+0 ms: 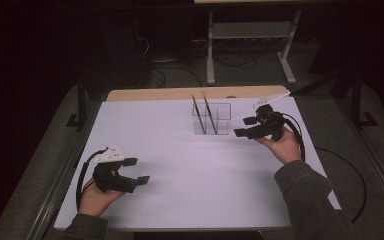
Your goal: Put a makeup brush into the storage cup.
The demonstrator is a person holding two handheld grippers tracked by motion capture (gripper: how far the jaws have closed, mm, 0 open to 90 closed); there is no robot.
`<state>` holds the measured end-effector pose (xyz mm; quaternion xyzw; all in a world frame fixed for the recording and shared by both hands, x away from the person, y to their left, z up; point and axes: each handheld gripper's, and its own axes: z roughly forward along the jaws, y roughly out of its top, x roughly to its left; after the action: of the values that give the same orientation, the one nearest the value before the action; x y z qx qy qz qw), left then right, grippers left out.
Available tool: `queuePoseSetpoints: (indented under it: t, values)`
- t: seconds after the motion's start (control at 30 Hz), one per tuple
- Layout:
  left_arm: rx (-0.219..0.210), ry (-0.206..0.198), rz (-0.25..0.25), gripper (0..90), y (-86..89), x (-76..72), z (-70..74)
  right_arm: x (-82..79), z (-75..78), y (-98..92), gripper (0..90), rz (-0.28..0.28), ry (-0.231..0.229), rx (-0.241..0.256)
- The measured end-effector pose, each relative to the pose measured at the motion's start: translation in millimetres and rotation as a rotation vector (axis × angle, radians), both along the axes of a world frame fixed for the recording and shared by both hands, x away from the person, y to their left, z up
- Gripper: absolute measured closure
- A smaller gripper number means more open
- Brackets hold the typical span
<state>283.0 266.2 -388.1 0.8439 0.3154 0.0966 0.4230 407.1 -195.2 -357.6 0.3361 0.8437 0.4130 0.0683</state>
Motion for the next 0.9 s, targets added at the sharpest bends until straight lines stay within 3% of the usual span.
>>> queuePoseSetpoints:
  t: [0.6,0.63,0.9]
  values:
    - [0.002,-0.001,0.01,18.6,2.5,0.0,0.2,-18.3,-10.2,-11.8,30.2,-0.007,-0.006,0.029]
    - [0.003,-0.002,0.01,18.6,2.5,-0.1,0.3,-19.8,-10.3,-12.1,29.9,-0.013,0.009,0.033]
    - [0.001,-0.007,0.012,18.6,2.1,-0.1,-0.1,-30.2,-14.8,-18.6,29.3,-0.014,-0.011,0.038]
